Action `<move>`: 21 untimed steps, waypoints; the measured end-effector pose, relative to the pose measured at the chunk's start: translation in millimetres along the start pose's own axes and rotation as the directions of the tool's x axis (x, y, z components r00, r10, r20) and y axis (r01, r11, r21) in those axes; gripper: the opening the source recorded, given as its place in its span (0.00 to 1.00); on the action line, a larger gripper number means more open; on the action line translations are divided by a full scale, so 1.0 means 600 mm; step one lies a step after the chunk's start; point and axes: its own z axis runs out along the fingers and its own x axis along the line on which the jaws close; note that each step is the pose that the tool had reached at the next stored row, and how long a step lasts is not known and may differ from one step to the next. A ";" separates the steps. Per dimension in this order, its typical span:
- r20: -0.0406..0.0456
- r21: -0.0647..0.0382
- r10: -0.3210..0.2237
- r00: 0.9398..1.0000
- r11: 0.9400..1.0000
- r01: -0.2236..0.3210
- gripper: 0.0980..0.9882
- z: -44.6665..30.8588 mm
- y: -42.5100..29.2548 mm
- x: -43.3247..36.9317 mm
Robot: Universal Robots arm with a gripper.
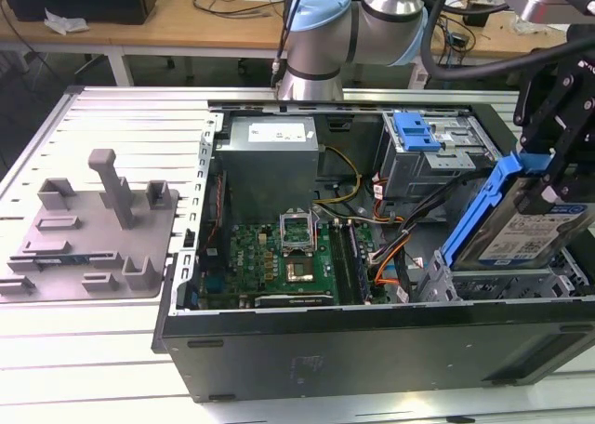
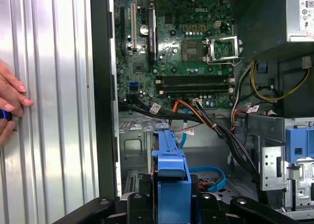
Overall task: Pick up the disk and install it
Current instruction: 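Insert the disk into the insertion slot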
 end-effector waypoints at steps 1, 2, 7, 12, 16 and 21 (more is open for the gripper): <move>0.000 0.000 0.000 1.000 1.000 0.000 0.30 0.001 0.000 0.000; 0.000 0.000 0.000 1.000 1.000 0.000 0.30 0.002 0.000 0.000; 0.000 0.000 0.001 1.000 1.000 -0.001 0.30 0.008 0.000 0.001; 0.000 0.000 0.002 1.000 1.000 -0.002 0.30 0.015 0.000 0.002; 0.000 0.000 0.002 1.000 1.000 -0.002 0.30 0.024 0.000 0.002; 0.000 0.000 0.003 1.000 1.000 -0.003 0.30 0.034 0.000 0.003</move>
